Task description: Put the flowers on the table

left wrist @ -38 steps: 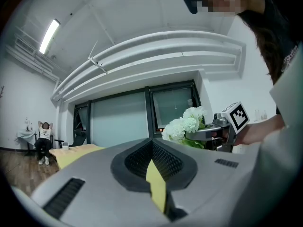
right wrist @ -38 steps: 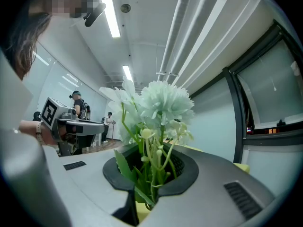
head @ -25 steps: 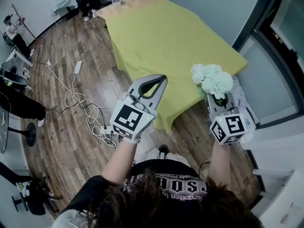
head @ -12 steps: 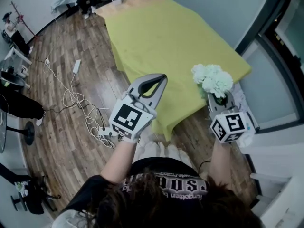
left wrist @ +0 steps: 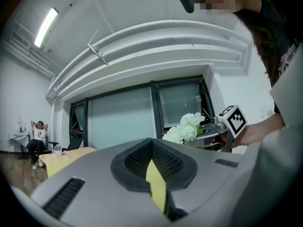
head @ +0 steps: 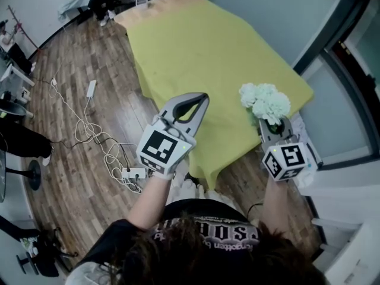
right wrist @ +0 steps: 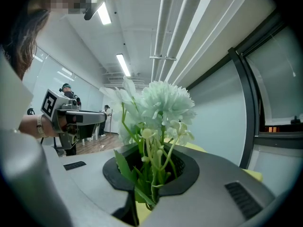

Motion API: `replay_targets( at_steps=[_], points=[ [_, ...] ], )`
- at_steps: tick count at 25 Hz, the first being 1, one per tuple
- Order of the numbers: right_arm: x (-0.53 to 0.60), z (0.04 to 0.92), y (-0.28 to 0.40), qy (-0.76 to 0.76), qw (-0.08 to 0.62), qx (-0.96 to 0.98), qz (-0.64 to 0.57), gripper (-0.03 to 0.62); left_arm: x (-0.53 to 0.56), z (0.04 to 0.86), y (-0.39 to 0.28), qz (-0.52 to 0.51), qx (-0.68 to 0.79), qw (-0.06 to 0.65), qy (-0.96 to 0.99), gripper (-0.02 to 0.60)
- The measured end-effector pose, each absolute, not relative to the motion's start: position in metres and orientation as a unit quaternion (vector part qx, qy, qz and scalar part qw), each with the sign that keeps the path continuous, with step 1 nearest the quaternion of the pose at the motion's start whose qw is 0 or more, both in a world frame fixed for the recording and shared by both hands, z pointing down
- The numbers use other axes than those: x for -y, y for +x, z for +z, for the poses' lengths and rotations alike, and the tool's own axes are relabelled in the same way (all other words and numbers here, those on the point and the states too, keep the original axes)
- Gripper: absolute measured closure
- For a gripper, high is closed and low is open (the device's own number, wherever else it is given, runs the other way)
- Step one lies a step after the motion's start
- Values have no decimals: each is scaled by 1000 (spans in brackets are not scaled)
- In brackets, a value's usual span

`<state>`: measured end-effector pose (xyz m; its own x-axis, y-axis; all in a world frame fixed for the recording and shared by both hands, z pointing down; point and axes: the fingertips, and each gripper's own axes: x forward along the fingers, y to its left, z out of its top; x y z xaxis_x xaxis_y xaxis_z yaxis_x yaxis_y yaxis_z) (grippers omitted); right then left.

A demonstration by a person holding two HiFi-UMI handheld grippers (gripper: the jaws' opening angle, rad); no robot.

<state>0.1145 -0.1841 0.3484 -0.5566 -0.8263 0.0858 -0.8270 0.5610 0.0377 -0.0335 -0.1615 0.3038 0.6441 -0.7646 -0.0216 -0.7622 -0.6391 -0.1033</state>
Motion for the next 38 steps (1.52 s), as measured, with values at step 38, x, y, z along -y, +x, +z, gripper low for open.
replay_targets(
  at_steps=[38],
  points=[
    [391, 396, 107, 459, 118, 880, -4, 528, 357, 360, 5, -58, -323, 66, -942, 583]
  ],
)
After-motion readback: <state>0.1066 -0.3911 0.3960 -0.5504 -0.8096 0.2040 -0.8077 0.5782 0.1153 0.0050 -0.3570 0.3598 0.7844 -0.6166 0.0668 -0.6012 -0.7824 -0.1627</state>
